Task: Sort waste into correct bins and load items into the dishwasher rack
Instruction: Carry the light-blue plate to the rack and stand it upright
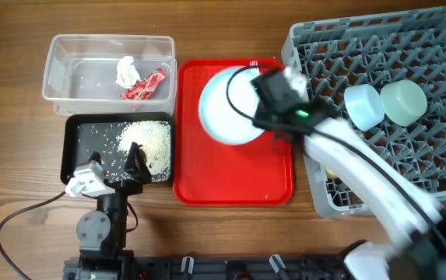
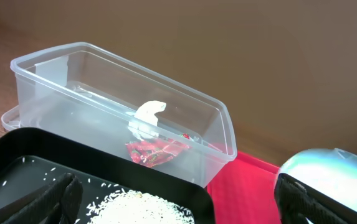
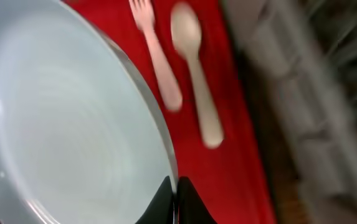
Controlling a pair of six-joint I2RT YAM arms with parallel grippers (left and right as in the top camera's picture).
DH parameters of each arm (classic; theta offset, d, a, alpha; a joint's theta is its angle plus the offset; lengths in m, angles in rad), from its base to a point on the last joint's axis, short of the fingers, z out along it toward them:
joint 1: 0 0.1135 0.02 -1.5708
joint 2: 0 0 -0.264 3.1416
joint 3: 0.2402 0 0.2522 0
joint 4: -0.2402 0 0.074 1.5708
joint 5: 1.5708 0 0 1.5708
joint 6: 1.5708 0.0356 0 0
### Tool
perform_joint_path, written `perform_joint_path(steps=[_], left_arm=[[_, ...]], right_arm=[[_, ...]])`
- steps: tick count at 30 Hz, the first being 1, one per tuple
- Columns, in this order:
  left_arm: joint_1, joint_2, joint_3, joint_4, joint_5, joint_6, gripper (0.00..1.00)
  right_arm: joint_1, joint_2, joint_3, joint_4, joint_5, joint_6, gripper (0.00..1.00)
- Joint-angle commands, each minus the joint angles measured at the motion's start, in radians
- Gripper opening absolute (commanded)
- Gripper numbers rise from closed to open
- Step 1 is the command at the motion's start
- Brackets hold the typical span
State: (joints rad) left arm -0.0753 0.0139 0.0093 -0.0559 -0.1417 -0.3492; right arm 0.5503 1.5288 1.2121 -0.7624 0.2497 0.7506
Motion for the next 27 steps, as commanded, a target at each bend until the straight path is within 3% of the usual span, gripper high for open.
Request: perform_joint_path(steps=[1, 4, 7, 9, 13, 17, 20, 27], left_arm=[[0.010, -0.007, -0.003, -0.001, -0.016, 0.002, 1.00], [0.010, -0.007, -0.003, -0.001, -0.016, 0.002, 1.00], [0.010, -0.007, -0.003, 0.000, -0.016, 0.002, 1.00], [0.010, -0.007, -0.003, 0.000, -0.016, 0.002, 1.00], [0.010, -0.007, -0.004, -0.001, -0.016, 0.002, 1.00], [0.010, -0.007, -0.003, -0.001, -0.016, 0.002, 1.00], [0.010, -0.007, -0.003, -0.001, -0.016, 0.002, 1.00], [0.010, -0.007, -0.003, -0.001, -0.016, 0.002, 1.00]], right_arm=[[-0.050, -0.219, 0.005, 0.001, 0.322, -0.281, 0.04], [-0.123, -0.321, 0.005, 0.038, 0.437, -0.465, 0.04], [-0.235, -0.357, 0.005, 0.151, 0.451, -0.867, 0.04], [-0.301, -0.338, 0.005, 0.212, 0.451, -0.993, 0.04], [-0.416, -0.259, 0.005, 0.344, 0.529, -1.090, 0.04], [-0.497, -0.161, 0.005, 0.427, 0.696, -1.017, 0.04], [-0.547, -0.089, 0.005, 0.471, 0.682, -1.026, 0.04], [-0.587, 0.094, 0.005, 0.752, 0.621, -1.456, 0.04]])
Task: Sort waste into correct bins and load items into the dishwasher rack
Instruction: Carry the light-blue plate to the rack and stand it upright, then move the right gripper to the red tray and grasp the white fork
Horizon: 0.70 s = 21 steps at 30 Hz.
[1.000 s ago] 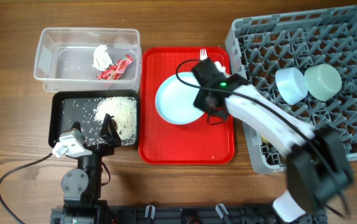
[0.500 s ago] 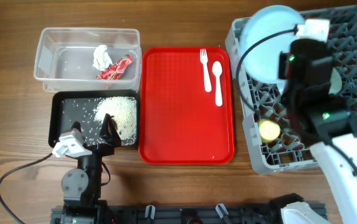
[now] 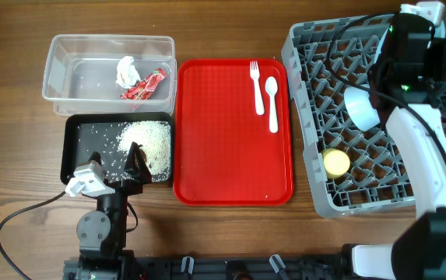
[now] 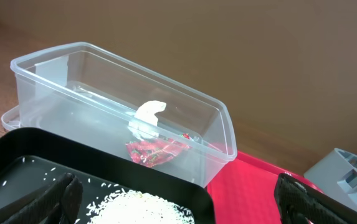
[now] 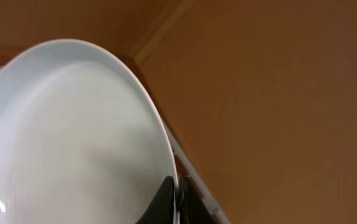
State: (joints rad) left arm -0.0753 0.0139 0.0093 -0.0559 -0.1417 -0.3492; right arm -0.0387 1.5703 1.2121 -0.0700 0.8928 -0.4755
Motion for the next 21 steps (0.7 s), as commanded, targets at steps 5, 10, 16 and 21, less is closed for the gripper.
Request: perform_joint_path(steps=[5, 10, 16, 21], left_arm=[[0.010, -0.007, -0.003, -0.001, -0.016, 0.002, 1.00], [0.010, -0.007, -0.003, -0.001, -0.016, 0.002, 1.00], [0.010, -0.007, -0.003, -0.001, -0.016, 0.002, 1.00], [0.010, -0.007, -0.003, 0.000, -0.016, 0.002, 1.00]], right_arm=[[0.007, 0.132, 0.005, 0.147, -0.083, -0.435, 0.04], [0.038, 0.152, 0.005, 0.209, -0.105, -0.402, 0.04], [0.084, 0.134, 0.005, 0.257, -0.069, -0.281, 0.73], [0.159, 0.051, 0.009, 0.174, -0.136, -0.183, 0.88]])
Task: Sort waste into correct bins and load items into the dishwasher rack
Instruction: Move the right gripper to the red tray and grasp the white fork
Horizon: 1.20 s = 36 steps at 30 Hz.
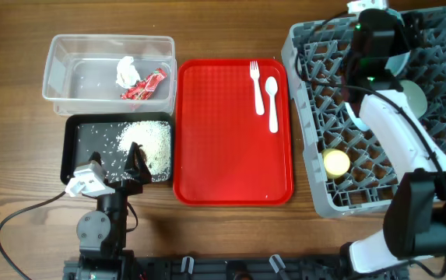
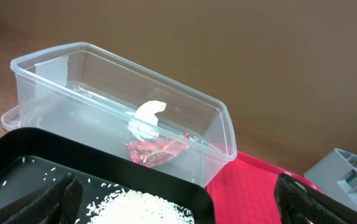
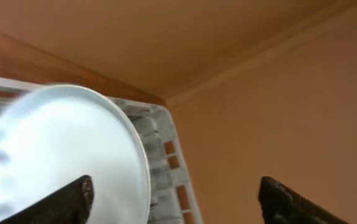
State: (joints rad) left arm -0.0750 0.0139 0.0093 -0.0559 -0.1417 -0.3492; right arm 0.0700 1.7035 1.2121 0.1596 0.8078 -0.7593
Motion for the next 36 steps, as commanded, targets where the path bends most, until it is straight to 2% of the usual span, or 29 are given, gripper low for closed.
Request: perform_joint_path(steps=[1, 4, 7, 9, 10, 11, 12, 15, 17, 18, 19, 24, 28, 31, 34, 36], left_arm=[[0.010, -0.007, -0.003, -0.001, -0.016, 0.002, 1.00], [0.010, -0.007, -0.003, -0.001, -0.016, 0.002, 1.00], [0.010, -0.007, -0.003, 0.000, -0.016, 0.002, 1.00], [0.010, -0.007, -0.003, 0.000, -0.016, 0.002, 1.00], [0.010, -0.007, -0.003, 0.000, -0.016, 0.002, 1.00], [0.010, -0.007, -0.003, 0.000, -0.016, 0.002, 1.00], [0.010, -0.007, -0.003, -0.001, -0.016, 0.002, 1.00], [0.010, -0.007, -0.003, 0.000, -0.016, 0.002, 1.00], [0.010, -0.007, -0.003, 0.000, -0.016, 0.002, 1.00], [0.010, -0.007, -0.003, -0.001, -0.016, 0.002, 1.00], [0.010, -0.007, -0.003, 0.000, -0.016, 0.002, 1.00], [0.010, -0.007, -0.003, -0.001, -0.016, 0.002, 1.00], [0.010, -0.007, -0.003, -0.001, -0.016, 0.002, 1.00], [0.010, -0.007, -0.003, 0.000, -0.016, 0.002, 1.00], [0.010, -0.007, -0.003, 0.000, -0.016, 0.002, 1.00], [0.010, -0.007, -0.003, 0.000, -0.016, 0.002, 1.00]], right_arm=[[0.082, -0.109, 0.022, -0.133, -0.098, 0.164, 0.88], [0.164, -0.152, 0.079, -0.352, -0.267, 0.345, 0.86], [0.253, -0.157, 0.160, -0.575, -0.542, 0.654, 0.79], [0.296, -0.157, 0.166, -0.679, -0.712, 0.827, 0.79], [0.314, -0.156, 0.166, -0.732, -0.794, 0.874, 0.80], [0.339, -0.150, 0.164, -0.808, -0.911, 0.913, 0.93], [0.358, -0.149, 0.158, -0.849, -0.993, 0.919, 1.00], [0.398, -0.148, 0.130, -0.879, -1.155, 0.919, 1.00], [0.402, -0.148, 0.125, -0.859, -1.138, 0.951, 1.00], [0.402, -0.148, 0.127, -0.850, -1.112, 1.030, 0.97], [0.402, -0.147, 0.133, -0.850, -1.093, 1.052, 0.91], [0.403, -0.060, 0.222, -0.911, -0.965, 1.043, 0.84], [0.401, 0.116, 0.330, -0.942, -0.821, 0.986, 0.85], [0.384, 0.236, 0.359, -0.878, -0.725, 0.970, 0.85], [0.366, 0.320, 0.359, -0.803, -0.713, 0.967, 0.85], [0.360, 0.384, 0.359, -0.738, -0.698, 0.939, 0.79]])
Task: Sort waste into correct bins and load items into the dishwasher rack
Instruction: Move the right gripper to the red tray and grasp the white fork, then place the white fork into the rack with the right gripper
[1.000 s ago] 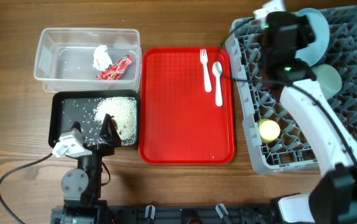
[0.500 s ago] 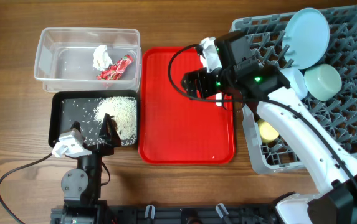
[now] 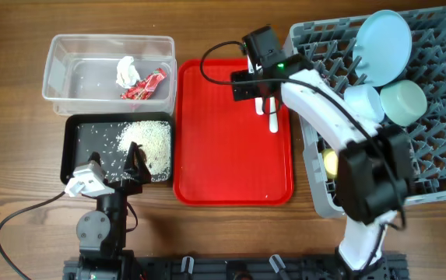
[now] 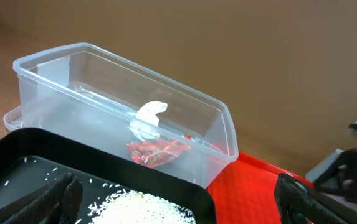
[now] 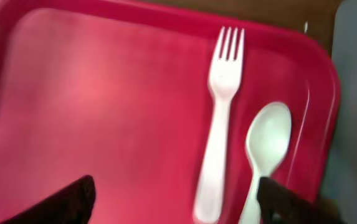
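Note:
A white fork (image 5: 222, 124) and spoon (image 5: 266, 149) lie side by side at the far right of the red tray (image 3: 223, 155). My right gripper (image 3: 258, 87) hovers open just above them, its dark fingertips (image 5: 81, 199) showing at the bottom corners of the right wrist view. The pale blue plate (image 3: 384, 36) stands on edge in the grey dishwasher rack (image 3: 440, 155). Beside the black tray of rice (image 3: 149, 140), my left gripper (image 4: 178, 208) rests open and holds nothing.
A clear bin (image 3: 67, 74) at the back left holds a crumpled tissue (image 4: 148, 118) and a red wrapper (image 4: 156, 151). Two upturned cups (image 3: 363, 105) and a yellow round item (image 3: 330, 162) sit in the rack.
My right gripper has moved from the rack's far edge to above the fork and spoon on the red tray, still open. The plate stays in the rack. The left arm is unchanged.
My right gripper was shut on the plate over the red tray. Then it held the plate above the rack's far side. Then it was open, with the plate standing in the rack. Now it is back over the tray, open above the cutlery.

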Controlling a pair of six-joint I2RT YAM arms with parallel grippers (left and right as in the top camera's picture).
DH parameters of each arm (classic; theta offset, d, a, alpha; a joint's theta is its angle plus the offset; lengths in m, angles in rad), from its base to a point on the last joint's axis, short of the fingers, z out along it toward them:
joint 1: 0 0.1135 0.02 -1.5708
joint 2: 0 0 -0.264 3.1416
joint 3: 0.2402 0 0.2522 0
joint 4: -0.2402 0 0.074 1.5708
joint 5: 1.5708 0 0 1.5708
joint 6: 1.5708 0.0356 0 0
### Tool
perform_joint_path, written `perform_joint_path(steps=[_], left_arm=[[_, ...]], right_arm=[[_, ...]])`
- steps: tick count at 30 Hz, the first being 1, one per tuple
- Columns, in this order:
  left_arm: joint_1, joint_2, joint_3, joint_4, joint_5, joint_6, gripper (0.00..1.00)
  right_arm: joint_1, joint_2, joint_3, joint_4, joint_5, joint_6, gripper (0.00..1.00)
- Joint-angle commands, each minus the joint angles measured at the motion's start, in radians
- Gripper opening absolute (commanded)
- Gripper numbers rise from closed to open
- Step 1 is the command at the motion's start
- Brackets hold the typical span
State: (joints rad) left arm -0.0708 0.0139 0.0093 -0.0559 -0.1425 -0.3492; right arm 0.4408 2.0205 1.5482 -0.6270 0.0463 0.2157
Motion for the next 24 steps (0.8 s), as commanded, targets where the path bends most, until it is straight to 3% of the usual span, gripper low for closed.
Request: perform_joint_path(steps=[1, 3, 9, 12, 14, 24], left_arm=[[0.006, -0.007, -0.003, -0.001, -0.016, 0.002, 1.00], [0.006, -0.007, -0.003, -0.001, -0.015, 0.002, 1.00], [0.006, -0.007, -0.003, 0.000, -0.015, 0.002, 1.00], [0.006, -0.007, -0.003, -0.001, -0.015, 0.002, 1.00], [0.006, -0.007, -0.003, -0.001, -0.015, 0.002, 1.00], [0.006, -0.007, -0.003, -0.001, -0.015, 0.002, 1.00]], right_arm=[[-0.010, 0.090, 0.023, 0.068, 0.086, -0.035, 0.76], [-0.010, 0.132, 0.023, 0.107, 0.127, -0.031, 0.73], [-0.008, 0.215, 0.021, 0.139, 0.088, -0.026, 0.48], [-0.008, 0.219, 0.015, 0.111, 0.087, -0.003, 0.16], [-0.007, 0.208, 0.016, 0.081, 0.086, -0.004, 0.06], [0.005, -0.111, 0.016, -0.019, -0.005, -0.007, 0.04]])
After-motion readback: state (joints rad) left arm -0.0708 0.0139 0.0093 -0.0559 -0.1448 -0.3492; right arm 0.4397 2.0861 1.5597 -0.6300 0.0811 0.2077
